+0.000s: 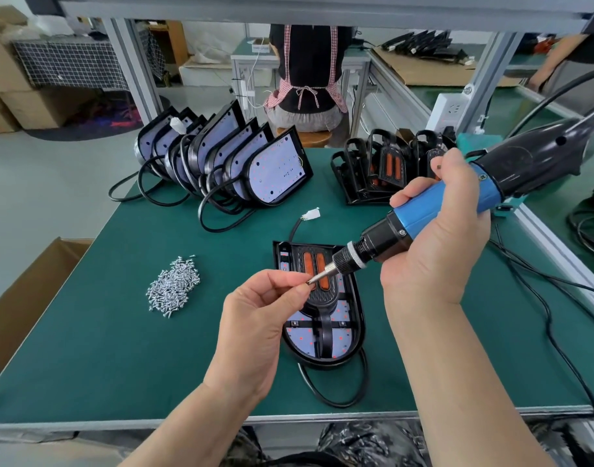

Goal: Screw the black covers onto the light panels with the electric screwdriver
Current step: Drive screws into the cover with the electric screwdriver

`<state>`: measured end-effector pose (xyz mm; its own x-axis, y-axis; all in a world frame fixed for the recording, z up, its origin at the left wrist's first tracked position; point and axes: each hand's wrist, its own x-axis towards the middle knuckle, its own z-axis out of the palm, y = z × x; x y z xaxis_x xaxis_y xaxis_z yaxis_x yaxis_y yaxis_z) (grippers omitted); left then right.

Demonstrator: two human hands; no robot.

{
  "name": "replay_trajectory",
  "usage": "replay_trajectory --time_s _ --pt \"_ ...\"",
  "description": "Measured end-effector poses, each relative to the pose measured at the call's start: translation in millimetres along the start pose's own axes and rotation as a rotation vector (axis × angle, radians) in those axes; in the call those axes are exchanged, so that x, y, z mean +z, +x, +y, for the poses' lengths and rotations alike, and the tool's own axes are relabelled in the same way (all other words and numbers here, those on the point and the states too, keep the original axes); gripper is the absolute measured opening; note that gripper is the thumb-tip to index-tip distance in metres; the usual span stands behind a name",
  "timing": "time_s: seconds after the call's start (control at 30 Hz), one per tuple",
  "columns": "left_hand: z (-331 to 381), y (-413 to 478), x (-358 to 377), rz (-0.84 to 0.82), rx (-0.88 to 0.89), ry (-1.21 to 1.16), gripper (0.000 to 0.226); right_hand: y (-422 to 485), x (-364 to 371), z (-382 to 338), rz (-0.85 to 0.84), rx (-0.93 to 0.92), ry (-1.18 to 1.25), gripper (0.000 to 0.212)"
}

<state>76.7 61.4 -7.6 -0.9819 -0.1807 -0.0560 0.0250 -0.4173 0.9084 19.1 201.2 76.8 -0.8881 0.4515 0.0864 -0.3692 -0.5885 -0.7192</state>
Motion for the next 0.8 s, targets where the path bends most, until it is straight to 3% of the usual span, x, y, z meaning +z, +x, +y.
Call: replay_trajectory --time_s 0.17,0.4,0.53,0.6,0.67,0.8 --pt "-2 2 -4 -0.058 0.073 0.096 0.035 9 4 5 0.111 0.016 -0.059 0.016" --pt "-5 9 -12 -0.082 0.103 0.244 0.046 19 9 10 0.164 0.036 -0.103 0.017" --pt "-7 27 -27 0.104 0.229 0.477 0.052 29 13 15 0.12 0.011 -0.086 0.017" --pt "-8 42 -29 0.186 0.097 0.547 0.059 35 18 20 0.07 -0.021 -0.073 0.017" --pt "-9 57 -28 0.116 -0.088 0.661 0.077 41 26 27 0.016 -0.058 -0.064 0.014" --pt "-12 76 -28 0.003 -0.175 0.968 0.085 54 45 45 -0.104 -0.119 -0.097 0.015"
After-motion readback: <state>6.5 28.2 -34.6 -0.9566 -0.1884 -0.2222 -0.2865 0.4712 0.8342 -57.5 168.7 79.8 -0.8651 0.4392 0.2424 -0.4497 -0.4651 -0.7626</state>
